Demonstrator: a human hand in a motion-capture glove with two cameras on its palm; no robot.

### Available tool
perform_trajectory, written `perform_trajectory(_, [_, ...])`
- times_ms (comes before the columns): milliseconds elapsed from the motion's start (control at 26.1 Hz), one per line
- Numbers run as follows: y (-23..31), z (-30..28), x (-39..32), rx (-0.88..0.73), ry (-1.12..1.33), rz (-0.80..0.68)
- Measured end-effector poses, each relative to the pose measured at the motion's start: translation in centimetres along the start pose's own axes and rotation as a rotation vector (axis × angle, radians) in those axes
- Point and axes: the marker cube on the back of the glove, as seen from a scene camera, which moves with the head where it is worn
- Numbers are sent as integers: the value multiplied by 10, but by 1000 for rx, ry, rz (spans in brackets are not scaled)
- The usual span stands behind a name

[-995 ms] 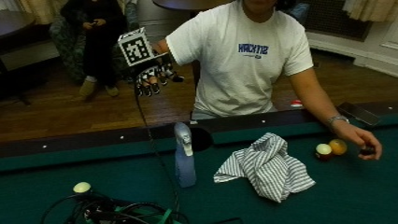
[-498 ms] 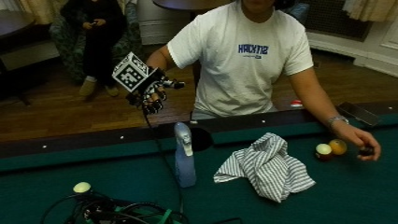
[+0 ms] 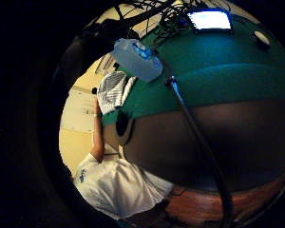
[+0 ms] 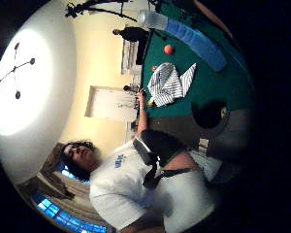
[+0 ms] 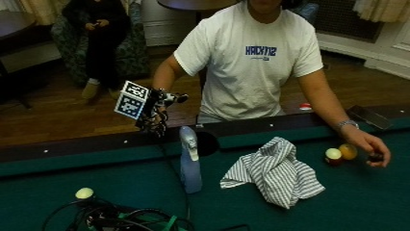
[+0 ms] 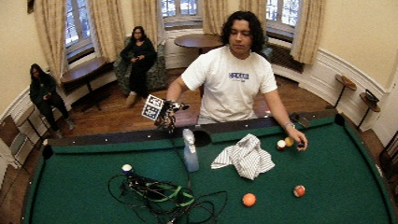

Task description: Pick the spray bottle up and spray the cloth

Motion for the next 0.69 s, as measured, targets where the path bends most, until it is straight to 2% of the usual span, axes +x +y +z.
perform_trajectory(344, [-39, 19, 7, 55, -53, 24])
perform_trajectory(689, [-72, 27, 12, 286, -122, 85])
